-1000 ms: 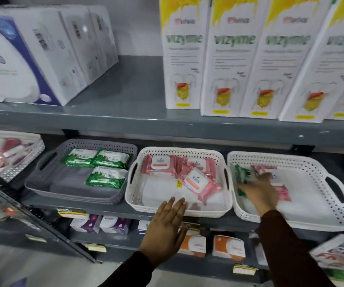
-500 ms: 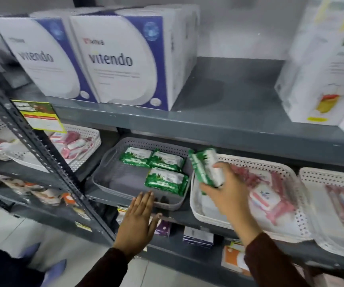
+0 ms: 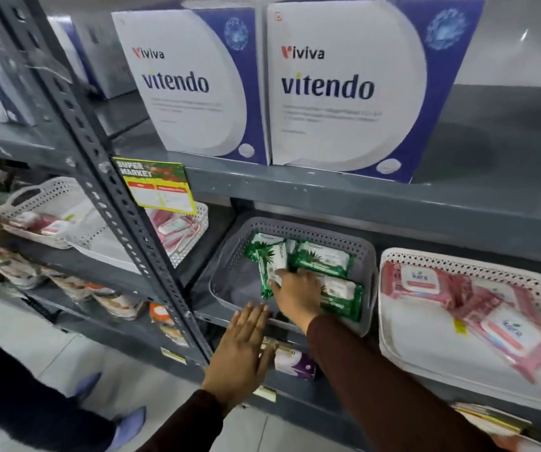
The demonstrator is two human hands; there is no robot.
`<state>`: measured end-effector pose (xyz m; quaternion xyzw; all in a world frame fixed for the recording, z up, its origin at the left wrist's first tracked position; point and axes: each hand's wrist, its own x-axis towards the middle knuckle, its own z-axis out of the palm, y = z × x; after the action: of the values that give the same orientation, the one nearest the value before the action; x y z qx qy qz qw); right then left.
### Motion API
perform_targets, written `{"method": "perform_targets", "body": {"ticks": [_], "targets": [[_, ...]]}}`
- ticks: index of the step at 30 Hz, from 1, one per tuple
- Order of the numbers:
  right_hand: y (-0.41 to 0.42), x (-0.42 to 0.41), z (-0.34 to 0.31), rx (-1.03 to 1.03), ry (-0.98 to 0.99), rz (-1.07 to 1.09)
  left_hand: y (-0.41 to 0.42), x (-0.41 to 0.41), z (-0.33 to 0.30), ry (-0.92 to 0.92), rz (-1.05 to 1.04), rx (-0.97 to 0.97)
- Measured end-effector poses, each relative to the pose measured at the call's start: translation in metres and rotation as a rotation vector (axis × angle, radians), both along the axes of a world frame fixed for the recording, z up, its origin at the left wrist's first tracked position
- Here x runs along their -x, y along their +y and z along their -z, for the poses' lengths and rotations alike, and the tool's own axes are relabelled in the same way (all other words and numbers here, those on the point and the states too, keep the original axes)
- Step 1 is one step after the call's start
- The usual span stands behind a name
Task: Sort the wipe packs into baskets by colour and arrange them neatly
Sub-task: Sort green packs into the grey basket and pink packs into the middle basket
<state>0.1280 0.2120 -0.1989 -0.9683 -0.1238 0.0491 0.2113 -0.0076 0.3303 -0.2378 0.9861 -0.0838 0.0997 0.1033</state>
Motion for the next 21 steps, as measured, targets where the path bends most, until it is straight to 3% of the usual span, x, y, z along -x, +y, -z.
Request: {"method": "perform_targets", "body": {"ticks": [3, 8, 13, 16, 21], "targets": [[-0.008, 0.007, -0.006, 0.045, -0.004, -0.014, -0.007, 0.001, -0.002, 0.004, 0.004, 0.019], [-0.067, 0.021, -0.025, -0.228, -0.255, 0.174, -0.050, 0.001, 0.001, -0.023, 0.085, 0.054], [-0.197, 0.037, -0.031, -0.325, -0.488, 0.427, -0.127, 0.002, 0.000, -0.034, 0.223, 0.100], [-0.285, 0.046, -0.028, -0.370, -0.507, 0.573, -0.178, 0.002, 0.004, -0.038, 0.345, 0.074], [-0.398, 0.062, -0.019, -0.258, -0.506, 0.802, -0.250, 0.004, 0.004, -0.016, 0.417, 0.038]]}}
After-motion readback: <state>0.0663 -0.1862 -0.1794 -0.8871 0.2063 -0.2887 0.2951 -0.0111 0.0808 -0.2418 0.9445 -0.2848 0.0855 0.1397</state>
